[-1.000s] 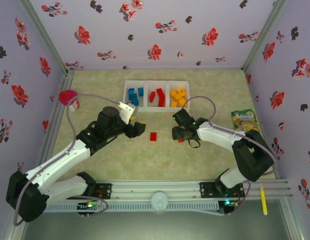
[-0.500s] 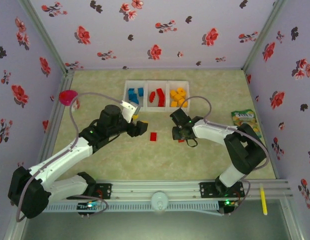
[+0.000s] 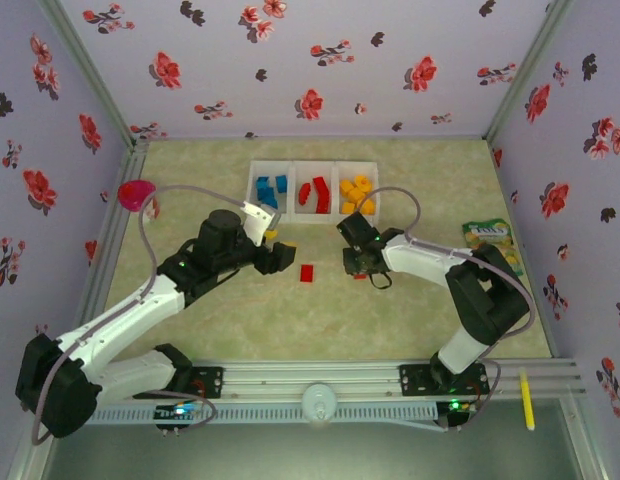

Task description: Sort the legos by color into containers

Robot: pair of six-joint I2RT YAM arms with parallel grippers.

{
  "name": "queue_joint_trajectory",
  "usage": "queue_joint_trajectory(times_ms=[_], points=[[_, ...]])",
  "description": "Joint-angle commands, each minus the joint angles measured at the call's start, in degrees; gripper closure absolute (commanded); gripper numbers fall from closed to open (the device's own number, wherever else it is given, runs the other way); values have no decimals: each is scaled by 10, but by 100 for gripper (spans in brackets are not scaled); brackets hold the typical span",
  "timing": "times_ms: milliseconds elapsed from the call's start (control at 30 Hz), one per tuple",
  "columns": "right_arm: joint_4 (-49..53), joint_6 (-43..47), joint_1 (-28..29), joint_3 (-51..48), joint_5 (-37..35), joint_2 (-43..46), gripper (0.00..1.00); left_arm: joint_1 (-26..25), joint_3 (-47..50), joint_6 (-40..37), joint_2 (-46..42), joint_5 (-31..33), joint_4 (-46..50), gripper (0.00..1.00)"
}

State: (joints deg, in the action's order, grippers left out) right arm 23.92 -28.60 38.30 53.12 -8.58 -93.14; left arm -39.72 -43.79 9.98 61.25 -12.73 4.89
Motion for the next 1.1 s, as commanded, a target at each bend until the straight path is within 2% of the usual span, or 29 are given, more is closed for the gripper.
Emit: queue_joint_trajectory(times_ms=[0,300,633,767,933,1067], points=[[28,19,5,36,-19,20,68,4,-18,2,-19,-11,-4,31],[30,71,0,185,-16,-23,68,4,-17,7,-20,-9,-4,31],[14,98,-30,390,27,-176,67,4,-23,2,-17,28,23,32],[24,99,-45,468,47,-240,66,4,-44,-3,14,53,62,36],[46,110,-49,532,53,-282,50,4,-43,13,30,54,55,37],[57,113,-52,524,46,-262,44,3,-36,43,47,65,47,35]])
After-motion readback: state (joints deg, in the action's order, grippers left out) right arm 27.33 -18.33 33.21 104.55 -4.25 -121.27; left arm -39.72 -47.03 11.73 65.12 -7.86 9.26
